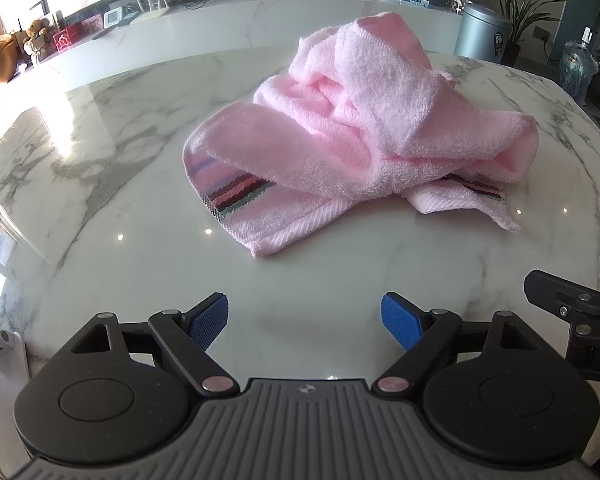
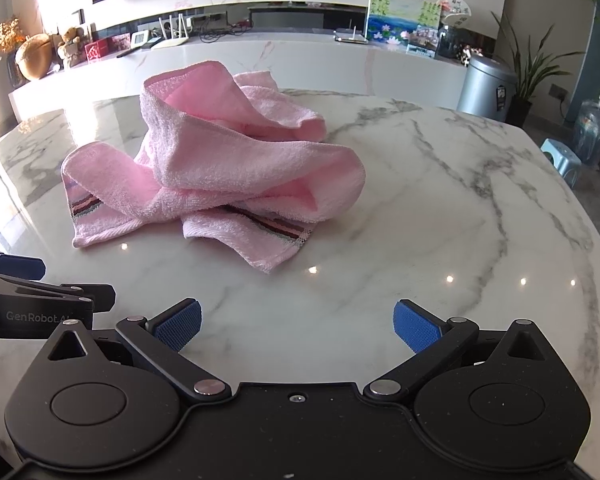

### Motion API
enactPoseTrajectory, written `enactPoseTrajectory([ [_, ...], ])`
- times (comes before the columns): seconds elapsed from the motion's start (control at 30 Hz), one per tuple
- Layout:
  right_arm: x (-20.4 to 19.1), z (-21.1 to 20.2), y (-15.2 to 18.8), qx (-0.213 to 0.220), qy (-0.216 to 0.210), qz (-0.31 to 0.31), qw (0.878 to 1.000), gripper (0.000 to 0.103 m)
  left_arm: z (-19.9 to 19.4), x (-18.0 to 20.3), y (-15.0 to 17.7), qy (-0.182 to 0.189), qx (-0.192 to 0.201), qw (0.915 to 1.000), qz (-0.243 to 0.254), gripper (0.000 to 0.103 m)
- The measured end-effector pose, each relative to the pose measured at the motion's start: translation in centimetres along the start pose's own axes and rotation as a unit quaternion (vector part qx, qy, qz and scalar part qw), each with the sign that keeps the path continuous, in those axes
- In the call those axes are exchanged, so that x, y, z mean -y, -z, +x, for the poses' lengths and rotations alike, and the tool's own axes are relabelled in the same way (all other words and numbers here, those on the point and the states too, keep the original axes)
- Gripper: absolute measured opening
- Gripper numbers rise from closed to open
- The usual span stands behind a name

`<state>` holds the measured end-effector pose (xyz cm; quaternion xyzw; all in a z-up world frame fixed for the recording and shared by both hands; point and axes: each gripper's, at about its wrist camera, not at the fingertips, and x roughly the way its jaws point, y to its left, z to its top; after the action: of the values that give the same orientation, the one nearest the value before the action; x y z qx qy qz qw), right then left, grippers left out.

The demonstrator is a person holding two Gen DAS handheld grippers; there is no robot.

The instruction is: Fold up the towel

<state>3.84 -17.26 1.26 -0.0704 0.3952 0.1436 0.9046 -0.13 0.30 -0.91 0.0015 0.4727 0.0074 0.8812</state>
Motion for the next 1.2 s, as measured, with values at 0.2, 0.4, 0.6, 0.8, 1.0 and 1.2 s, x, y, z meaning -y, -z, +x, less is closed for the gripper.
enactPoseTrajectory([
  [0.2,0.01,0.14,-0.06,-0.002,0.000,-0.001,1.000,0.103,0.08,0.05,0.01,0.000,0.000,1.0000,-0.001,0.084],
  [0.4,-0.03,0.24,-0.03,-0.004,-0.001,-0.002,1.000,0.103,0.14,0.07,0.01,0.000,0.000,1.0000,-0.002,0.084],
  [0.6,-0.07,0.33,0.00,-0.006,-0.001,-0.004,1.000,0.103,0.16,0.08,0.06,0.001,-0.001,1.0000,-0.002,0.084],
  [0.8,-0.05,0.35,0.01,-0.007,-0.002,-0.004,1.000,0.103,0.25,0.02,0.08,0.001,-0.002,1.0000,-0.004,0.084],
  [1.0,-0.17,0.43,0.05,-0.009,-0.003,-0.008,1.000,0.103,0.31,-0.09,0.04,0.002,-0.003,1.0000,-0.005,0.084],
  [1.2,-0.17,0.51,0.05,-0.009,-0.003,-0.008,1.000,0.102,0.31,-0.14,0.00,0.004,-0.002,1.0000,-0.007,0.084],
])
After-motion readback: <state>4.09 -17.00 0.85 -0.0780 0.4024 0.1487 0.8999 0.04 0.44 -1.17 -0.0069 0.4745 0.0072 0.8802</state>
